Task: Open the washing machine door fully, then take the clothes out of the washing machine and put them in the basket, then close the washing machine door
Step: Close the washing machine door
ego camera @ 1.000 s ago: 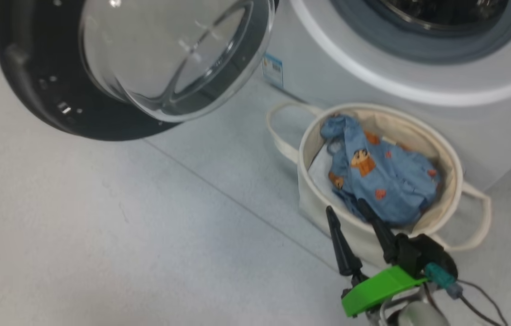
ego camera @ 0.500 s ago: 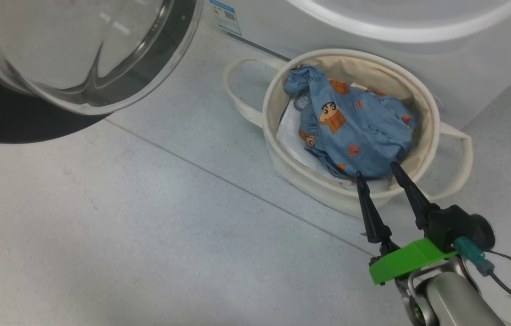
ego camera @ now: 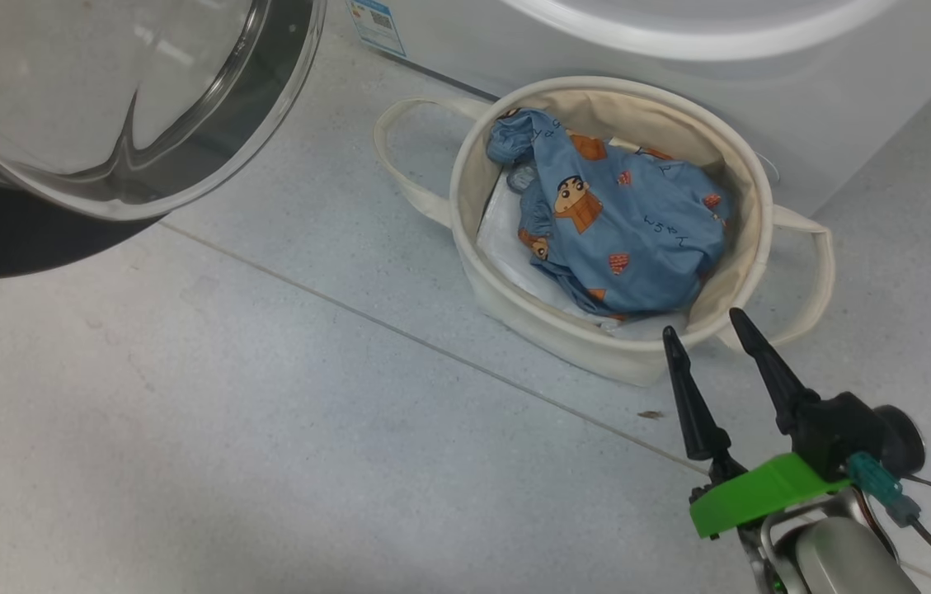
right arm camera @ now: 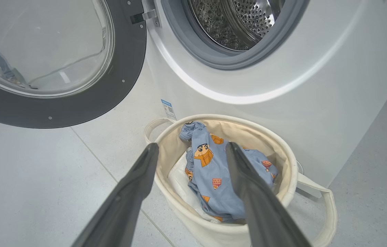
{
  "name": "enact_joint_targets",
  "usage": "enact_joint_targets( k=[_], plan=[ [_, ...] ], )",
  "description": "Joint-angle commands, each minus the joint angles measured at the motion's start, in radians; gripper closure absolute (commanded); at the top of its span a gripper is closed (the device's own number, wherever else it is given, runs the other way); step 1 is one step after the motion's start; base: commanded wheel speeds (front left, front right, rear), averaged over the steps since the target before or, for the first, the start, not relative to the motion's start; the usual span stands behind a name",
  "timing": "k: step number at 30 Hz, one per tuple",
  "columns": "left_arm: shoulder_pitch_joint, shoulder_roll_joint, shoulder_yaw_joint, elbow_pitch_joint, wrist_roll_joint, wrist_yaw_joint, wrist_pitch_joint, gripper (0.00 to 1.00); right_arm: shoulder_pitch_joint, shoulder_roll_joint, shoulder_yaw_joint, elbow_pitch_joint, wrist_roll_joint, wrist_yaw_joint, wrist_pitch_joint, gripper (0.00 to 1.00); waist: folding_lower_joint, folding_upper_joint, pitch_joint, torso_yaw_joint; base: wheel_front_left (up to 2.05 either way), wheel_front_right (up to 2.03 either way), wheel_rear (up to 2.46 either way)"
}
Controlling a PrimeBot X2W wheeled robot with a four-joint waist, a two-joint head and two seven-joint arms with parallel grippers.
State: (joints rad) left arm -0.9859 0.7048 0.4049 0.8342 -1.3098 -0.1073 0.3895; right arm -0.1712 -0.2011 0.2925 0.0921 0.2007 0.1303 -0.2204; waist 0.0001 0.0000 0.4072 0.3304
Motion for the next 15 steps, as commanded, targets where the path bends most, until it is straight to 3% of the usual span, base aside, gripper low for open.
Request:
enact_joint_targets(
  k=[1, 7, 15],
  plan=[
    [-0.031, 0.083, 0.015, -0.023, -0.023, -0.014, 0.028, 1.0, 0.024, -0.006, 0.02, -0.043, -0.008, 0.0, 0.004, 0.0, -0.0001, 0.0, 0.0, -0.005, 0.0, 0.0, 0.0],
    [-0.032, 0.07, -0.011, 0.022, -0.046, -0.019, 0.115, 1.0, 0.043, -0.005, 0.015, -0.061, -0.011, 0.0, 0.014, 0.0, -0.0001, 0.0, 0.0, -0.017, 0.0, 0.0, 0.0],
    [-0.035, 0.066, -0.034, 0.047, -0.048, -0.022, 0.149, 1.0, 0.055, -0.007, 0.015, -0.084, -0.018, 0.0, 0.026, 0.0, -0.0001, 0.0, 0.021, -0.027, 0.0, 0.0, 0.0]
  ],
)
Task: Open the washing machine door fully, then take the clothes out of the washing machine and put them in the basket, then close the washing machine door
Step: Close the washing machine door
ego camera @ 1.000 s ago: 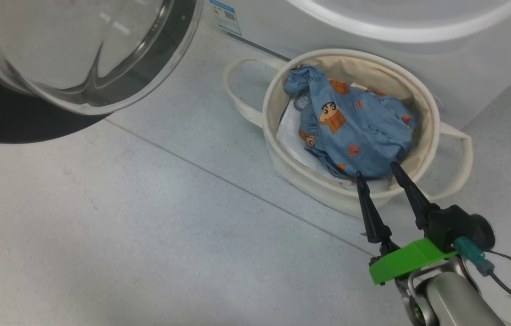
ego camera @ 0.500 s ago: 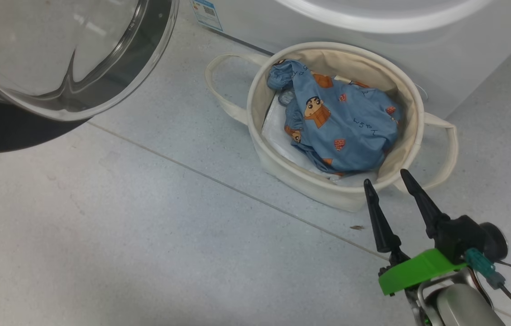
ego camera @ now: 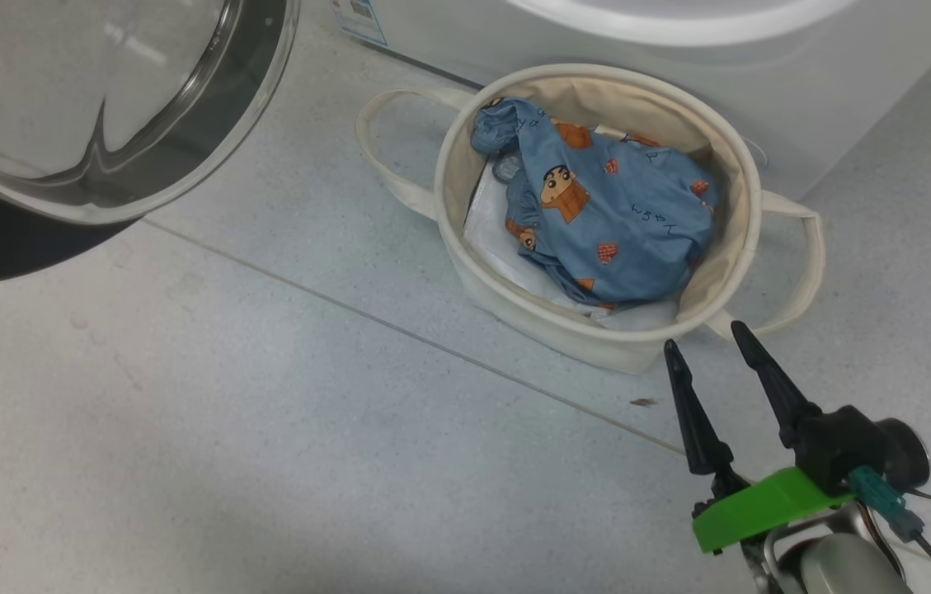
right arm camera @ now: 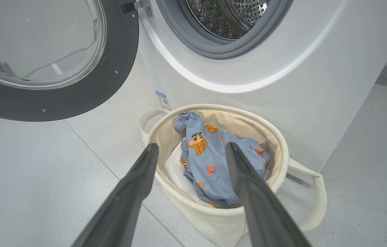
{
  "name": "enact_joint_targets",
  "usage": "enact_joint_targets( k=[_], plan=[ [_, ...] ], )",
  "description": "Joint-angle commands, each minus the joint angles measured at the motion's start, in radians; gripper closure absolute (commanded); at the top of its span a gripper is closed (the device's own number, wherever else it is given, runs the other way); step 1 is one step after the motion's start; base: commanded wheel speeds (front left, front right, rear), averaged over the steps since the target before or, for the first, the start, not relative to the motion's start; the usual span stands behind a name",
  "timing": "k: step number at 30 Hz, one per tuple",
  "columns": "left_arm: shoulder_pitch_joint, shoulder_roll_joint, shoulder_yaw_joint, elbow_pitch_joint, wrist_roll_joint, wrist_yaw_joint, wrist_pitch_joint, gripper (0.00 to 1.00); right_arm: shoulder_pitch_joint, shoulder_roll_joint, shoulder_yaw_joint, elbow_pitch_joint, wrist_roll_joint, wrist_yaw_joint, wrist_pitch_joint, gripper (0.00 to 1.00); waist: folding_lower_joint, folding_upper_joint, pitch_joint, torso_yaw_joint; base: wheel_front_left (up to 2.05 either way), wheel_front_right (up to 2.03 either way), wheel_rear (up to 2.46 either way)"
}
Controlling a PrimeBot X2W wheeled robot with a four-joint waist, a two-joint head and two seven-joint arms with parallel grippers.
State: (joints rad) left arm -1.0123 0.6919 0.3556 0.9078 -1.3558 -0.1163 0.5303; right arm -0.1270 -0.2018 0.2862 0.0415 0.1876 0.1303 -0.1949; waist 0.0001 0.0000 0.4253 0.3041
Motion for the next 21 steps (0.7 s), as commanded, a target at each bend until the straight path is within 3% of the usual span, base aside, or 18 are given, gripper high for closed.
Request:
enact_joint_targets(
  k=[1, 11, 16, 18, 21],
  plan=[
    [-0.011, 0.076, 0.012, -0.024, -0.003, -0.013, 0.011, 1.0, 0.011, -0.007, 0.02, -0.036, -0.007, 0.0, 0.001, 0.0, -0.0001, 0.0, 0.006, -0.001, 0.0, 0.0, 0.0],
    [-0.034, 0.054, -0.025, -0.013, -0.018, -0.014, 0.094, 1.0, 0.006, -0.016, 0.011, -0.054, -0.016, 0.0, 0.008, 0.0, -0.0001, 0.0, 0.023, -0.001, 0.0, 0.0, 0.0],
    [-0.028, 0.028, -0.052, -0.019, -0.039, -0.014, 0.195, 1.0, 0.013, -0.018, -0.001, -0.057, -0.015, 0.0, 0.01, 0.0, -0.0001, 0.0, 0.022, 0.017, 0.0, 0.0, 0.0],
    [0.014, 0.004, -0.17, -0.144, 0.024, -0.014, 0.284, 1.0, 0.014, -0.015, 0.004, -0.048, -0.013, 0.0, 0.008, 0.0, -0.0001, 0.0, 0.008, 0.04, 0.0, 0.0, 0.0],
    [0.056, -0.04, -0.232, -0.278, 0.024, -0.014, 0.333, 1.0, 0.009, -0.005, 0.022, -0.036, -0.007, 0.0, 0.001, 0.0, -0.0001, 0.0, -0.008, 0.054, 0.0, 0.0, 0.0]
  ],
)
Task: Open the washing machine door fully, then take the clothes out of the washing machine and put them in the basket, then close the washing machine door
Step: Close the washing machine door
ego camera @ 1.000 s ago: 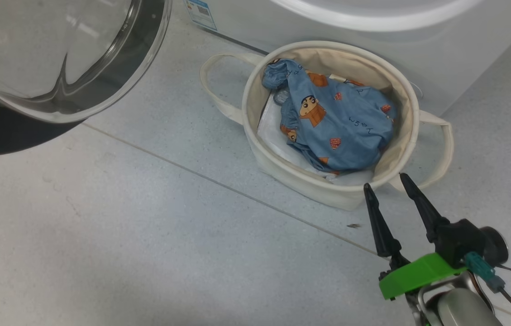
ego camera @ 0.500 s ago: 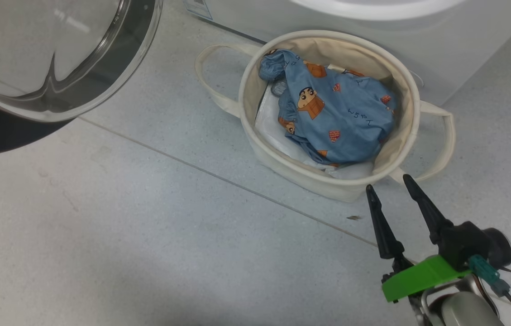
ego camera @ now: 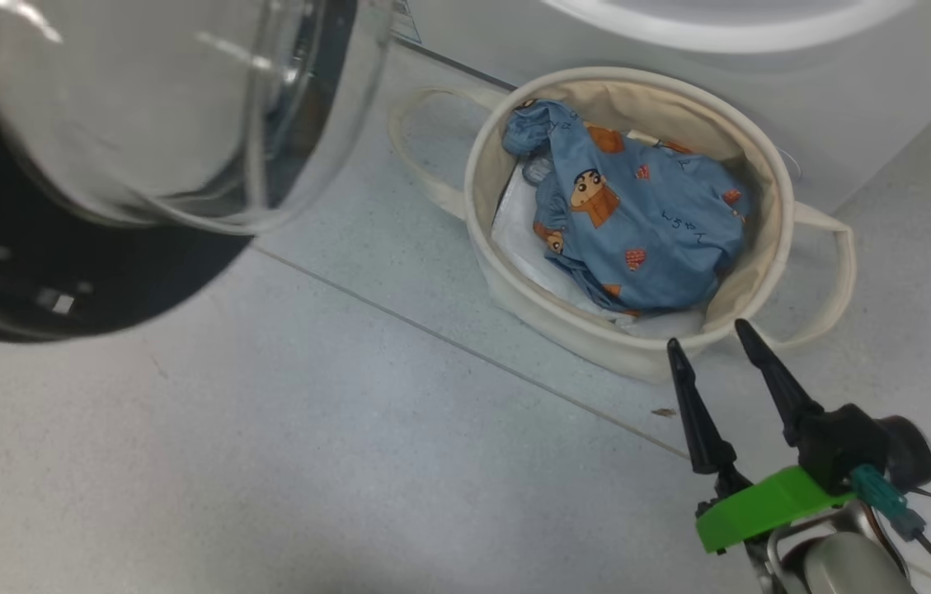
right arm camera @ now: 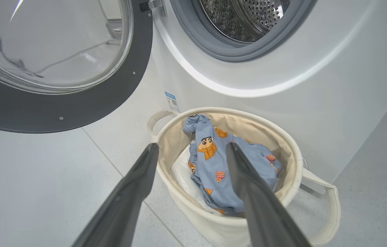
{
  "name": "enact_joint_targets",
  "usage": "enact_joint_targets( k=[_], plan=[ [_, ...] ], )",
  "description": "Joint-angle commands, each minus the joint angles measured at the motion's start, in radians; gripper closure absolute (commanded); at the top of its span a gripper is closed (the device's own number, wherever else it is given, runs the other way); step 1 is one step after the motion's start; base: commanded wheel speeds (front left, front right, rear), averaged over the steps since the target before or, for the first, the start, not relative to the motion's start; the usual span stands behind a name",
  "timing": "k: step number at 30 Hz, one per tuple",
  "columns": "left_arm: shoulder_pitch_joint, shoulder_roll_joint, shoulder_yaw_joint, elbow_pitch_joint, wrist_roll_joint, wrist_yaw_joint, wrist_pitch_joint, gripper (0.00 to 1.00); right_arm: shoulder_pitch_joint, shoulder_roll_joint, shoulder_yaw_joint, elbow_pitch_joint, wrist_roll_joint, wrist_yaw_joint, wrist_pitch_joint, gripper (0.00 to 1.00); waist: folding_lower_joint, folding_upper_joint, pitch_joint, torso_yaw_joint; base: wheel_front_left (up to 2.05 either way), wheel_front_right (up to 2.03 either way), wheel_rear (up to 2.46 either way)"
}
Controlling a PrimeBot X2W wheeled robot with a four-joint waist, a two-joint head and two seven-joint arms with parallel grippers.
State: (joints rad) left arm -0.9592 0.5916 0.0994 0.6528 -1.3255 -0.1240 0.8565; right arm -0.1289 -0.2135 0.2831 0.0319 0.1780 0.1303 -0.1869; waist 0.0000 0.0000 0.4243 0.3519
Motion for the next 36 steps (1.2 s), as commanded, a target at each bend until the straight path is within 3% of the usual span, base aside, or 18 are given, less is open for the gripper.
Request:
enact_joint_targets(
  k=[1, 11, 15, 29, 36],
  plan=[
    [0.018, 0.048, 0.011, -0.065, -0.011, -0.007, 0.022, 1.0, 0.007, 0.012, 0.032, -0.023, 0.006, 0.0, -0.01, 0.0, 0.0, 0.0, -0.012, 0.008, 0.0, 0.0, 0.0],
    [0.191, -0.035, -0.071, -0.402, -0.022, -0.003, 0.065, 1.0, -0.051, 0.048, 0.05, 0.033, 0.016, 0.0, -0.04, 0.0, 0.0, 0.0, -0.037, -0.025, 0.0, 0.0, 0.0],
    [0.236, -0.053, -0.061, -0.495, -0.053, 0.025, 0.077, 1.0, -0.071, 0.068, 0.057, 0.056, 0.019, 0.0, -0.054, 0.0, 0.0, 0.0, -0.036, -0.061, 0.0, 0.0, 0.0],
    [0.338, -0.082, -0.055, -0.731, -0.097, 0.087, 0.101, 1.0, -0.142, 0.117, 0.063, 0.111, 0.034, 0.0, -0.074, 0.0, 0.0, 0.0, -0.016, -0.183, 0.0, 0.0, 0.0],
    [0.367, -0.128, -0.076, -0.763, -0.096, 0.069, 0.075, 1.0, -0.168, 0.142, 0.052, 0.096, 0.049, 0.0, -0.075, 0.0, 0.0, 0.0, -0.022, -0.251, 0.0, 0.0, 0.0]
  ],
)
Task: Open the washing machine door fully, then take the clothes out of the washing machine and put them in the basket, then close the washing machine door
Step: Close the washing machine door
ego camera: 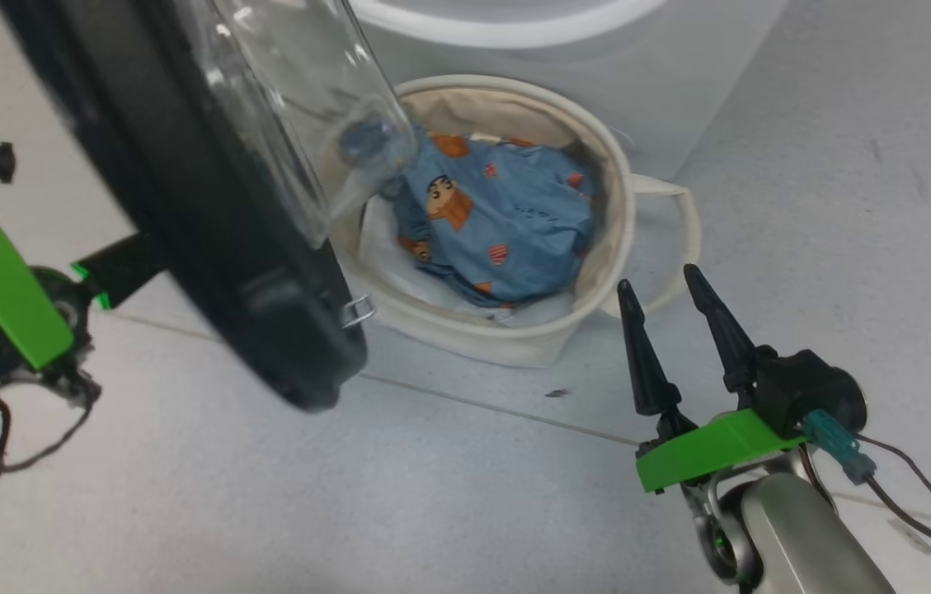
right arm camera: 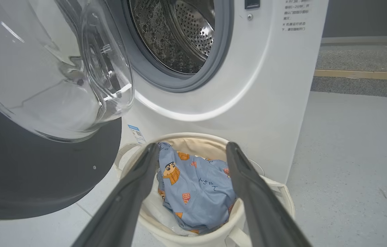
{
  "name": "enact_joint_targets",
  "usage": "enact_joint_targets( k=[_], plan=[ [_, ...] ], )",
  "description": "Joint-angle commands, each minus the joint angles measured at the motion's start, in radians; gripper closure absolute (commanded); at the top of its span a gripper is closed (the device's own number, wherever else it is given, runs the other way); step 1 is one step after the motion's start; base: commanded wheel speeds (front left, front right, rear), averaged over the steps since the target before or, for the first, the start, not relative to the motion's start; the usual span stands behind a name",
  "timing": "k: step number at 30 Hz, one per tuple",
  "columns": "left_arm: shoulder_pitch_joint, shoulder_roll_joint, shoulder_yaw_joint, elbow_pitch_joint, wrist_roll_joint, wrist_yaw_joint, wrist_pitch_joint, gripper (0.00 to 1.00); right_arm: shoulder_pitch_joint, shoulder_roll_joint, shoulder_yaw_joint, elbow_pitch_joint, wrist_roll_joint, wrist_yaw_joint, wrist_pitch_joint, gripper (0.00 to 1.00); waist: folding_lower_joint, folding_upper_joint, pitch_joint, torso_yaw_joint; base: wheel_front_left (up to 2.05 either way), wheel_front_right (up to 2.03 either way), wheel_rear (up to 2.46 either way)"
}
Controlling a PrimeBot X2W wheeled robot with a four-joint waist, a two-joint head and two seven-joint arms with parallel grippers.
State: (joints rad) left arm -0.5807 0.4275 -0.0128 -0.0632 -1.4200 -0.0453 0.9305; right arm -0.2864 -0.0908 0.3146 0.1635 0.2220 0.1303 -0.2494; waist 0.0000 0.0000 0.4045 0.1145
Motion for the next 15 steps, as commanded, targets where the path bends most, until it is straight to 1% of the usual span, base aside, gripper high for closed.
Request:
enact_joint_targets(
  k=[1, 6, 11, 15],
  plan=[
    [-0.011, 0.031, 0.032, -0.05, 0.004, -0.016, -0.005, 1.0, -0.013, 0.022, 0.019, -0.036, 0.006, 0.0, -0.012, 0.0, 0.0, 0.0, -0.002, -0.023, 0.0, 0.0, 0.0],
    [-0.026, -0.004, 0.003, -0.048, 0.017, -0.036, -0.028, 1.0, -0.017, 0.033, 0.011, -0.042, 0.02, 0.0, -0.012, 0.0, 0.0, 0.0, 0.002, -0.06, 0.0, 0.0, 0.0],
    [-0.057, -0.053, -0.016, -0.033, 0.018, -0.053, -0.063, 1.0, -0.021, 0.039, 0.012, -0.044, 0.034, 0.0, -0.012, 0.0, 0.0, 0.0, 0.012, -0.096, 0.0, 0.0, 0.0],
    [-0.077, -0.075, -0.033, -0.009, 0.045, -0.065, -0.095, 1.0, -0.028, 0.04, 0.012, -0.053, 0.06, 0.0, -0.012, 0.0, 0.0, 0.0, 0.021, -0.127, 0.0, 0.0, 0.0]
  ],
)
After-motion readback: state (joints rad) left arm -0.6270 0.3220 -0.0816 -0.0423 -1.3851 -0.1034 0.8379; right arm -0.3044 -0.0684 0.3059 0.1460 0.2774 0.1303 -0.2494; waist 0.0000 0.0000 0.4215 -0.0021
